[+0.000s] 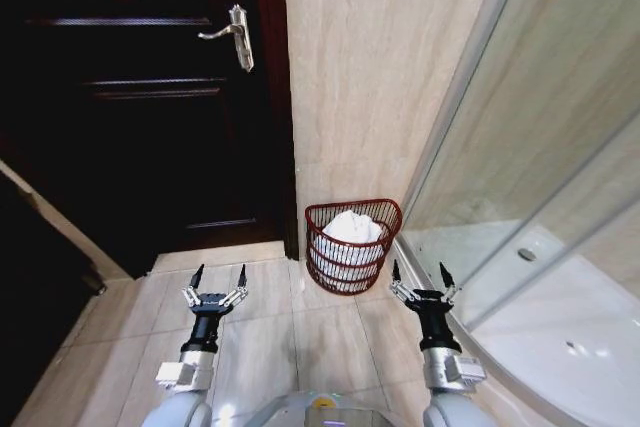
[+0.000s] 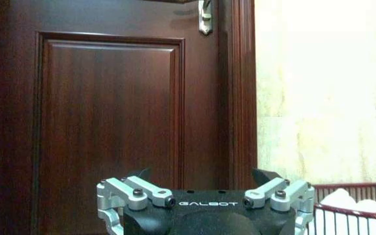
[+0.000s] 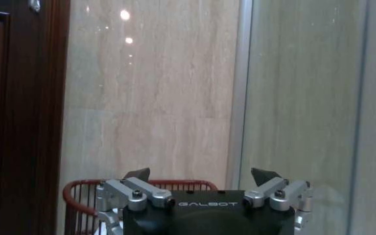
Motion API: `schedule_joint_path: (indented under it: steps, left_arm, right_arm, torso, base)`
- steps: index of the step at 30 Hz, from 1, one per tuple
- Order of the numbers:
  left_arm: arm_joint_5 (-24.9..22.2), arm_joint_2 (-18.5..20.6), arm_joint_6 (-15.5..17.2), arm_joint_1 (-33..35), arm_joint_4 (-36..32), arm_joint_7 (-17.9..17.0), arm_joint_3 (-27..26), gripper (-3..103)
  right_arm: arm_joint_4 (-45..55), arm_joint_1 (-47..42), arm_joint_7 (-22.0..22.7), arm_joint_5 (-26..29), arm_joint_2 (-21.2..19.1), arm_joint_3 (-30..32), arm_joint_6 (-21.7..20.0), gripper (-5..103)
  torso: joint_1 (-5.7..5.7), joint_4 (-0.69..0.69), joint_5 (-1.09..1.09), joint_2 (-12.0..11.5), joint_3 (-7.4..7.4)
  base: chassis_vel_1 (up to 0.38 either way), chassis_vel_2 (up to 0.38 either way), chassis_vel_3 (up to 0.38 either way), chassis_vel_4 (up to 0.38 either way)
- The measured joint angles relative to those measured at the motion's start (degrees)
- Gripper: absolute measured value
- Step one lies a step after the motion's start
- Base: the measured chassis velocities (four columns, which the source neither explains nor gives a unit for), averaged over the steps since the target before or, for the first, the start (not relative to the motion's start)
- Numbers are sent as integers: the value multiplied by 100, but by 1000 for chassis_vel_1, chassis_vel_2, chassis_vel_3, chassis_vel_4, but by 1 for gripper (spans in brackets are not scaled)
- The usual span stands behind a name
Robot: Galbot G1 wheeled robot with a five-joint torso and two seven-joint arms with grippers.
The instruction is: Discard the used towel into the hamper.
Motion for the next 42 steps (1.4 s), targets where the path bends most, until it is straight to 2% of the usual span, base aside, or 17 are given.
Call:
schedule_joint_path:
  steps: [9,18,28,42]
  left_arm:
    - [3,4,-8,1,23,3,-8,100]
    - [26,10,-68,26,47,4,-14,100]
    - [105,5,-205,98,76,-14,-2,100]
    - [191,10,-210,133,77,-79,-34,100]
  right_arm:
    - [-107,-16,11,0,-8,-7,104,100]
    - [-188,-10,21,16,-1,-12,166,100]
    - [-306,-15,97,21,2,-27,385,100]
    - [-353,47,170,20,6,-43,413,100]
  torso:
    - [-56,-1,0,-186,-132]
    - [-64,0,0,-394,-313]
    - [-65,0,0,-526,-428]
    - [-66,0,0,-557,-464]
  base:
    - [164,-159,-150,152]
    - [165,-161,-158,168]
    - [55,-54,-43,47]
    - [-11,-14,-15,-9]
